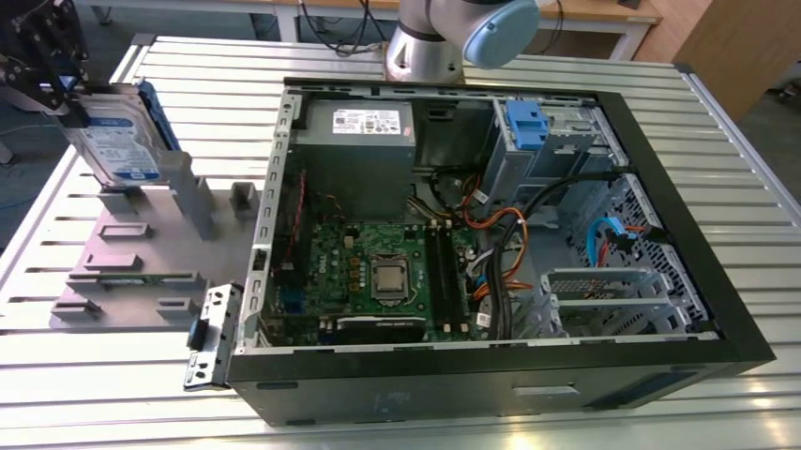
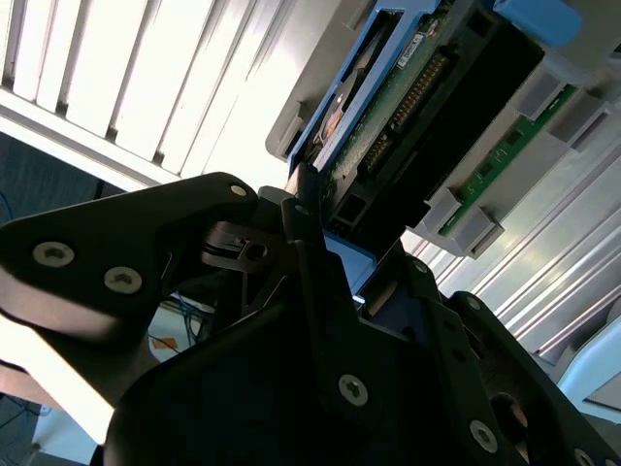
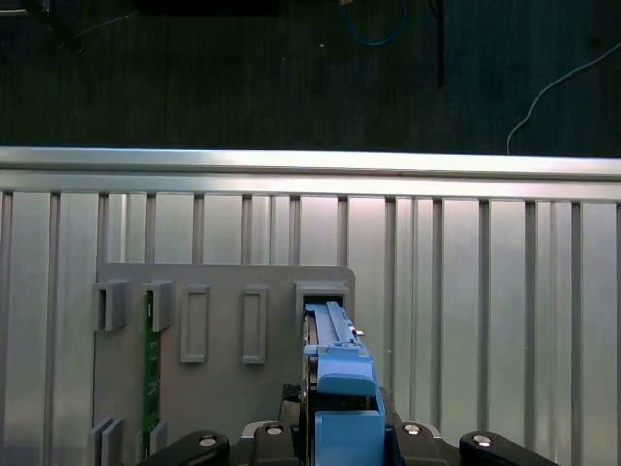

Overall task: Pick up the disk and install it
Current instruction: 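Pick up the disk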

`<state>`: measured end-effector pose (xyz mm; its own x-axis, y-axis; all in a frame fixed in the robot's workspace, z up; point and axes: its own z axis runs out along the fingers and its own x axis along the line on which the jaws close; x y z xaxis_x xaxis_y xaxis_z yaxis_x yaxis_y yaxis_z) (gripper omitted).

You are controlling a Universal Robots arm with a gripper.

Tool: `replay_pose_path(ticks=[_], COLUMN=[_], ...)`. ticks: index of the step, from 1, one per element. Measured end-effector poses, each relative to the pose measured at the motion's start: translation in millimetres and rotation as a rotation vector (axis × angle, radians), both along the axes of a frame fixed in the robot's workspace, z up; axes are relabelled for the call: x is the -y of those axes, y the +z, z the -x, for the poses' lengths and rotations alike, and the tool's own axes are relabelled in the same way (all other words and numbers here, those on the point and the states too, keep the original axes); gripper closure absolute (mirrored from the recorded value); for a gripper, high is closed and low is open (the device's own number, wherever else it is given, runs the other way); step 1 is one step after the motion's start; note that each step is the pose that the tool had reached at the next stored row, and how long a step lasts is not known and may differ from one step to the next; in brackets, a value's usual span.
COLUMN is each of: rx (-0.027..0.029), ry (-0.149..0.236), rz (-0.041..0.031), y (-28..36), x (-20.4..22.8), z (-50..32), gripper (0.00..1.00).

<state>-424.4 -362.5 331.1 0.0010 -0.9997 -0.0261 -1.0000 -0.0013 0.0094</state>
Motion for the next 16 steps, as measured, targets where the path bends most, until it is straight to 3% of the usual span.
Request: replay_pose_path(ticks=[8,10,16], rx=[0.0000,-0.0001,0.0000], ry=[0.000,0.000,0.000], rz=[0.0000,0.0000,-0.0001], y=[1.5,5.7,9.4], x=[0.0,0.0,0.0], z=[0.0,0.0,0.0], gripper=[0.63,0.63,0.63])
